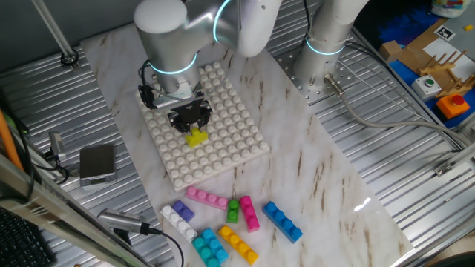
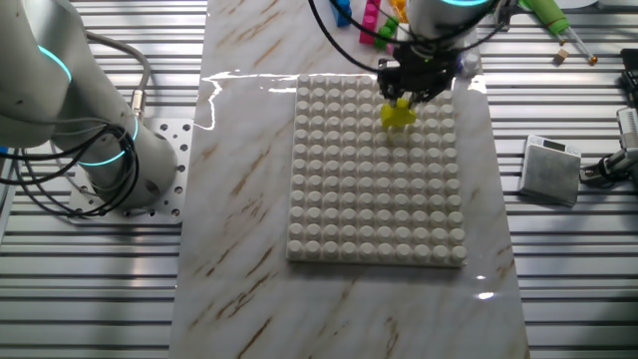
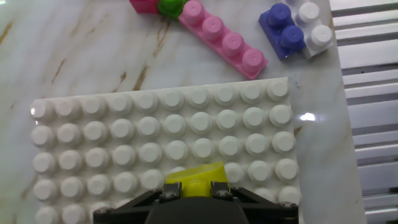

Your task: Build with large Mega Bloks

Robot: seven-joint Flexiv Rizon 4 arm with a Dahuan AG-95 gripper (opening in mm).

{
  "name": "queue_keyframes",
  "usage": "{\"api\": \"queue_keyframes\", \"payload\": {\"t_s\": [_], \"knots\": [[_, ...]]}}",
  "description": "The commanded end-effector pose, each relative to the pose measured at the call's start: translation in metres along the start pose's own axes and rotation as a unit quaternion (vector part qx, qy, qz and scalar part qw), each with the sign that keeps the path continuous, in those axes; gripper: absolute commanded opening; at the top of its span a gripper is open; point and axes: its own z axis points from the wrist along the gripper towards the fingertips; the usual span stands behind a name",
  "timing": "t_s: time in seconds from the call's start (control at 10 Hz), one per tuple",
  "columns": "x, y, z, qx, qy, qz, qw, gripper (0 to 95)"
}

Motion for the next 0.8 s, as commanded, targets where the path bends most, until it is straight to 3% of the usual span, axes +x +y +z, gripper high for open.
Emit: {"api": "queue_keyframes", "payload": {"t_s": [0.1, 0.4, 0.8], "knots": [[-0.0003, 0.0006, -0.0006, -0.002, 0.012, 0.047, 0.9988, 0.0], [-0.0003, 0.0005, 0.0007, -0.001, 0.018, 0.076, 0.9970, 0.0], [-0.0003, 0.0002, 0.0075, -0.001, 0.020, 0.077, 0.9969, 0.0]]}}
